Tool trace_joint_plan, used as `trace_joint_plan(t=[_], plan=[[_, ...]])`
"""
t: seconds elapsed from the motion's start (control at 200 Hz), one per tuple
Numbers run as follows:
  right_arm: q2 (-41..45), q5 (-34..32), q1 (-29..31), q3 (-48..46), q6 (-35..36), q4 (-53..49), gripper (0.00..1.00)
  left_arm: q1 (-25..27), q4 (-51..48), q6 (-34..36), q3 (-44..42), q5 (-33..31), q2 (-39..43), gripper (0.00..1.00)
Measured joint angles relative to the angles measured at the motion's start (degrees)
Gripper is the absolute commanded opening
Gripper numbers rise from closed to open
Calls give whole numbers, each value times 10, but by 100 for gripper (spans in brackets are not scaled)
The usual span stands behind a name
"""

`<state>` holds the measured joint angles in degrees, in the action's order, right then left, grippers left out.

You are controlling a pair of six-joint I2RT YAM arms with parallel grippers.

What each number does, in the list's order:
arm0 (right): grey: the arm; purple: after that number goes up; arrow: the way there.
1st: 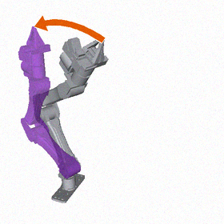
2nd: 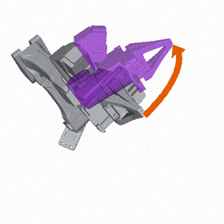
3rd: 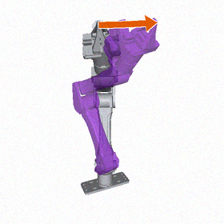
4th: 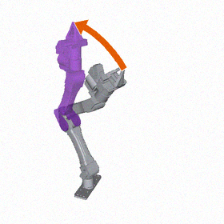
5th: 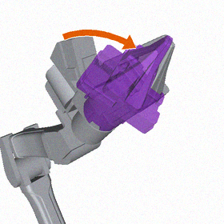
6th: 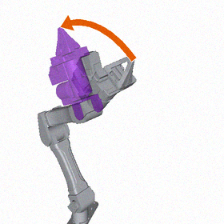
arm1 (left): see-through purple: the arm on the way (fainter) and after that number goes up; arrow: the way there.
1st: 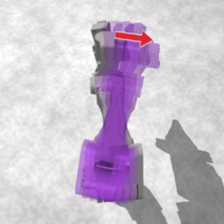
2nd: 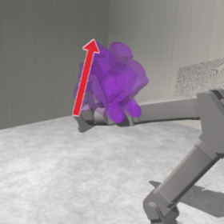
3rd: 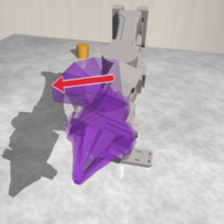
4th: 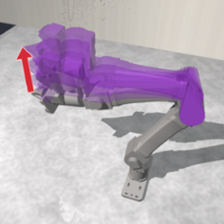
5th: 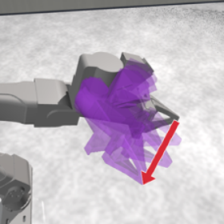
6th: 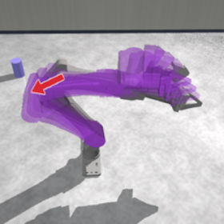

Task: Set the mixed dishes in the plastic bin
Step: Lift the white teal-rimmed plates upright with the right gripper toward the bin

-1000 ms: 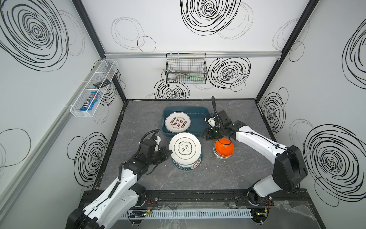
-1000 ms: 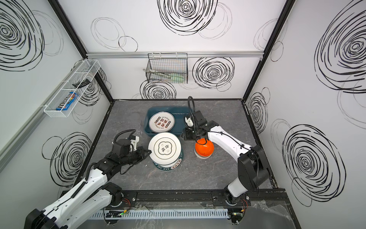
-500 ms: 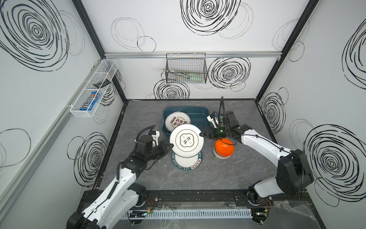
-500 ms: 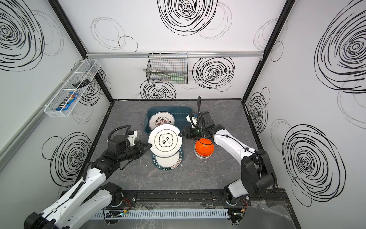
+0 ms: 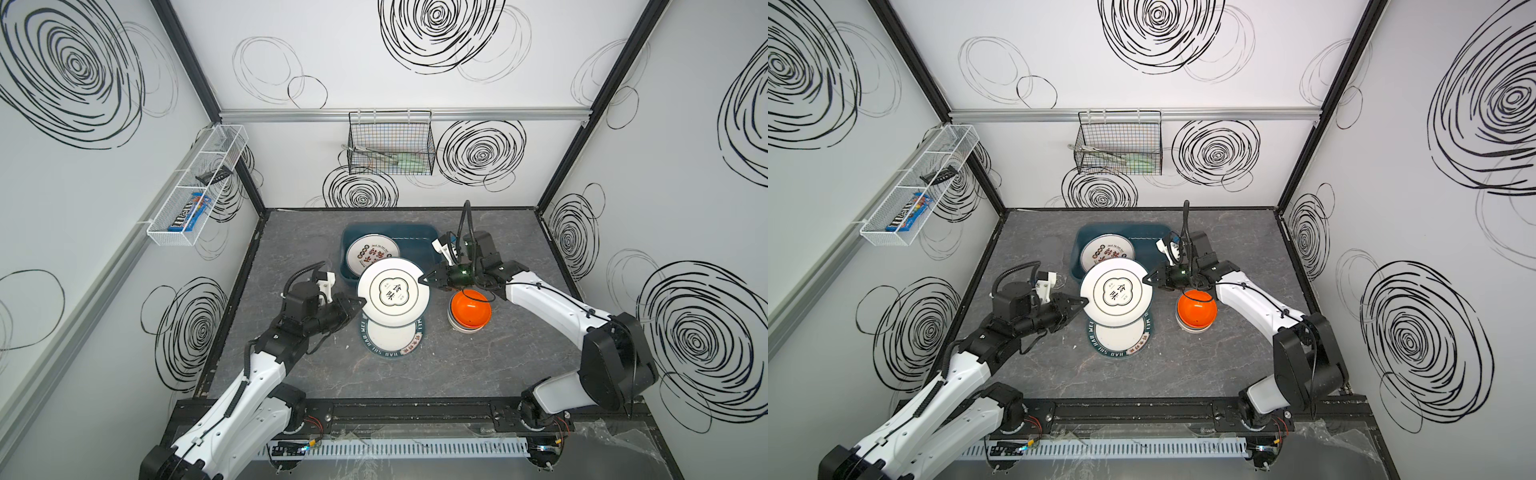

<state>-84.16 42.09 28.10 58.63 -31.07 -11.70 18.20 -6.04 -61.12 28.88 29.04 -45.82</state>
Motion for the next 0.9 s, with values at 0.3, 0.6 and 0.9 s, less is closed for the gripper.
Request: trace_joint_plan(t=[0.3,0.6,0.9], plan=[[-1,-14,-11,1,0,-1,1,-19,14,-3,-10,5,27,74],[-37,-33,-27,43,0,-8,1,-36,-2,2,-49,5,64,96],[-114,-51,-37,112,-18,-8,1,-37,-21,13,-75,6,95,96]])
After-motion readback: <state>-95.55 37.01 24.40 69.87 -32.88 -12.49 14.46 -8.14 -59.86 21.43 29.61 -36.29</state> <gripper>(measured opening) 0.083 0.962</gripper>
